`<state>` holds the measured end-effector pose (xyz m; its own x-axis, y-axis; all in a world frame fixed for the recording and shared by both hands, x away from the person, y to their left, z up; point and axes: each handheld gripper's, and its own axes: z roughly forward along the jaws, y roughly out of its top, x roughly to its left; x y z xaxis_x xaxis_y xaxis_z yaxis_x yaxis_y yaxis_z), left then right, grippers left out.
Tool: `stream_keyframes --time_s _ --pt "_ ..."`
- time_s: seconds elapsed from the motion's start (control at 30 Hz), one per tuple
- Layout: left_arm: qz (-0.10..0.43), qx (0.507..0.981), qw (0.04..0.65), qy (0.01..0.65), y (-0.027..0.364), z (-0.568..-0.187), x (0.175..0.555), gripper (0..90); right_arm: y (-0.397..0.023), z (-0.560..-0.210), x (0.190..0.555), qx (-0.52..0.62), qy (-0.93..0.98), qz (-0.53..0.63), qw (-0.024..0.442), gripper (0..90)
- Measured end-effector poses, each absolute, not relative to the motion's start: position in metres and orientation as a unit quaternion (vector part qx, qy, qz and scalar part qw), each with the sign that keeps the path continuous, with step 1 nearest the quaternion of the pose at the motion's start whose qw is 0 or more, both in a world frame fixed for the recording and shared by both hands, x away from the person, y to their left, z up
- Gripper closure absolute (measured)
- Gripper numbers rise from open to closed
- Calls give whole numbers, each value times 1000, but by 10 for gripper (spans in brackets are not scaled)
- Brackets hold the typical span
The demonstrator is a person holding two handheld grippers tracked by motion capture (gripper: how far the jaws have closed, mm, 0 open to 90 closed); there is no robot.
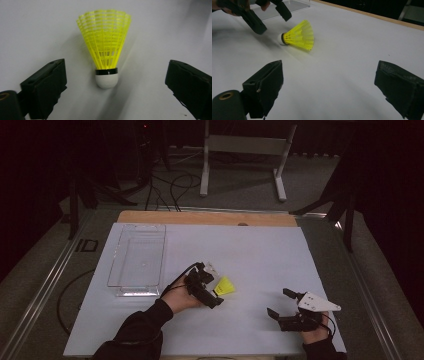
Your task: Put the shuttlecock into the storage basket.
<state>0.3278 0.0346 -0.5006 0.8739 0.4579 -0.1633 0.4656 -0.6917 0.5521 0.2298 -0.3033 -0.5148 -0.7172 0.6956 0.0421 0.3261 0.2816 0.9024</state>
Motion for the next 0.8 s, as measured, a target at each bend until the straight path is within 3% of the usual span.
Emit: stream_keyframes --time_s 0.37,0.8 --pt "2 924 275 267 34 -511 330 175 -303 -515 230 328 780 501 182 87" --pt "-3 930 242 276 28 -517 331 382 -303 -515 230 328 779 502 182 87"
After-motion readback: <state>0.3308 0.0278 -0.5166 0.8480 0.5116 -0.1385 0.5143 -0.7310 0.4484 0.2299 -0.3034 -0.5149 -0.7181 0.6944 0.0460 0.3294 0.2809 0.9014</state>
